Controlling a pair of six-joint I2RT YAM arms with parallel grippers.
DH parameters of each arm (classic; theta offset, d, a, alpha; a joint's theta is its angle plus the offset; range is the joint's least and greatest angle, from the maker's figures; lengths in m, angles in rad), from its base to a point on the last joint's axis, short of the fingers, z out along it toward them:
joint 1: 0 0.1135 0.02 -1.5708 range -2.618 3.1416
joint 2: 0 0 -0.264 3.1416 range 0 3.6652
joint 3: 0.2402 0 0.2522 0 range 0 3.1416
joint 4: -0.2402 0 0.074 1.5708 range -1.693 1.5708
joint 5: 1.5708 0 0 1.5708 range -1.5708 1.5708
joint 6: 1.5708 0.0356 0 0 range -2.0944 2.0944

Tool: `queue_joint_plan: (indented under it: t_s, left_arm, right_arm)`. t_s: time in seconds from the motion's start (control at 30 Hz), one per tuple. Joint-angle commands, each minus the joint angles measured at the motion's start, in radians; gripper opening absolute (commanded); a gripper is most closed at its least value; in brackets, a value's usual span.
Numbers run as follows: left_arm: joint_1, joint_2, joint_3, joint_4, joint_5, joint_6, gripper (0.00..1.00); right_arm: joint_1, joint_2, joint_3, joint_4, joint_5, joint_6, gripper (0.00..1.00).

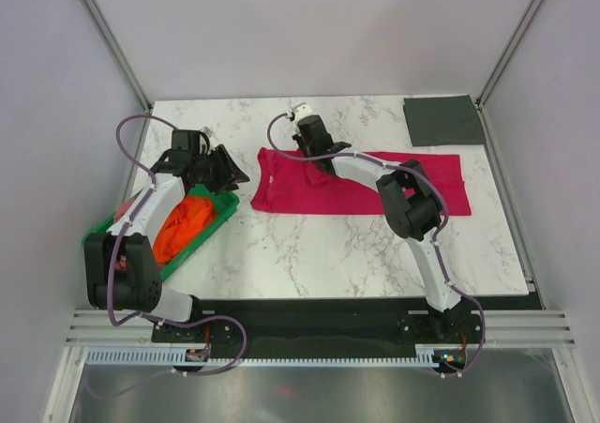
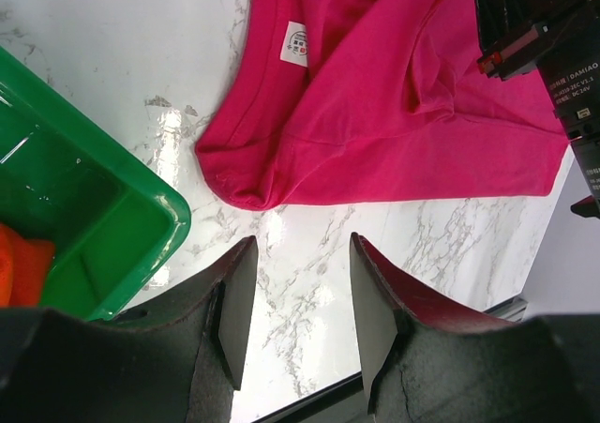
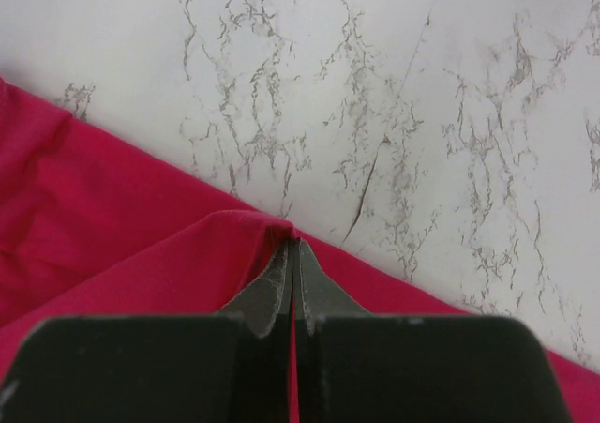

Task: Fold and stack the t-shirts
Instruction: Fold the tshirt

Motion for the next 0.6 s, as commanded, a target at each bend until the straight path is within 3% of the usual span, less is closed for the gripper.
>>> queue_joint_plan:
  t_s: [0.0,0.33,0.57]
  left_arm:
    - [-0.002,-0.02,0.01,0.012,-0.033,0.044,0.52]
    - [-0.041,-0.022,0.021,0.014,0.082,0.071,0.52]
    - [-0.185,0.044,0.034,0.015,0.047,0.039,0.5]
  right_arm:
    - [-0.015,0.007,0.04,-0.008,-0.005,0.035,0.02]
    - [-0.033,-0.068,0.043,-0.082,-0.043,0.127,0.31]
    - [-0.038,-0.162,-0.047,-0.142,-0.224,0.126,0.43]
